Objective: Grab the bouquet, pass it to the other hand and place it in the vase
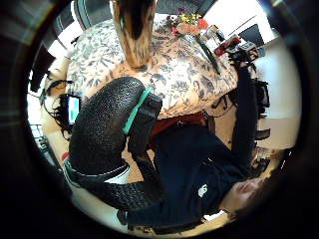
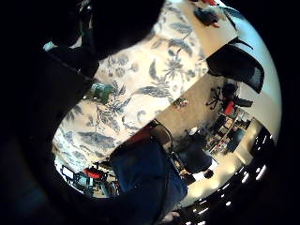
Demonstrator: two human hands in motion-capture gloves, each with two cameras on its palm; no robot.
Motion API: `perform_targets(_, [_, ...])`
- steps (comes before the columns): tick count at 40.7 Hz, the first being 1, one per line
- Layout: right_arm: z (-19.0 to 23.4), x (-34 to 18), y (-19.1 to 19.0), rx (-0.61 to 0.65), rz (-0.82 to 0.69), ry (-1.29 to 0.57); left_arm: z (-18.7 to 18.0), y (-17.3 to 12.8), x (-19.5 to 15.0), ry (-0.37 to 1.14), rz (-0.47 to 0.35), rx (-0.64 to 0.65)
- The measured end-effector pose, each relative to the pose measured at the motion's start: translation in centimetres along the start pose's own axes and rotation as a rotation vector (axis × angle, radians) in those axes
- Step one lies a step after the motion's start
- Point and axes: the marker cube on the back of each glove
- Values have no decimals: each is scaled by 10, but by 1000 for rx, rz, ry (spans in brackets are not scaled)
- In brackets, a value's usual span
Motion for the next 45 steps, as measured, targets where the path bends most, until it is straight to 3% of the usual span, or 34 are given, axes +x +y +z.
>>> perform_targets(2, [11,1,3,61,38,13,1,-1,2,-1,5,7])
perform_targets(8, [42,-7,6,64,-30,57,4,3,5,-24,-2,-27])
perform_targets(14, [56,-2,5,94,98,134,12,2,2,-17,-6,-58])
perform_targets(18, [65,-3,5,74,69,152,17,-2,-2,-14,-1,-50])
perform_targets(22, [71,8,13,-7,218,232,13,4,0,-7,-2,-71])
perform_targets(27, [83,11,19,-8,250,222,22,1,2,-17,-5,-85])
perform_targets(37, [76,11,11,189,205,143,27,0,3,-11,4,-96])
perform_targets(42, [73,0,-13,344,93,-73,28,-1,2,-17,-2,-118])
perform_targets(45, [76,-3,-13,328,48,-138,29,-2,1,-18,-6,-123])
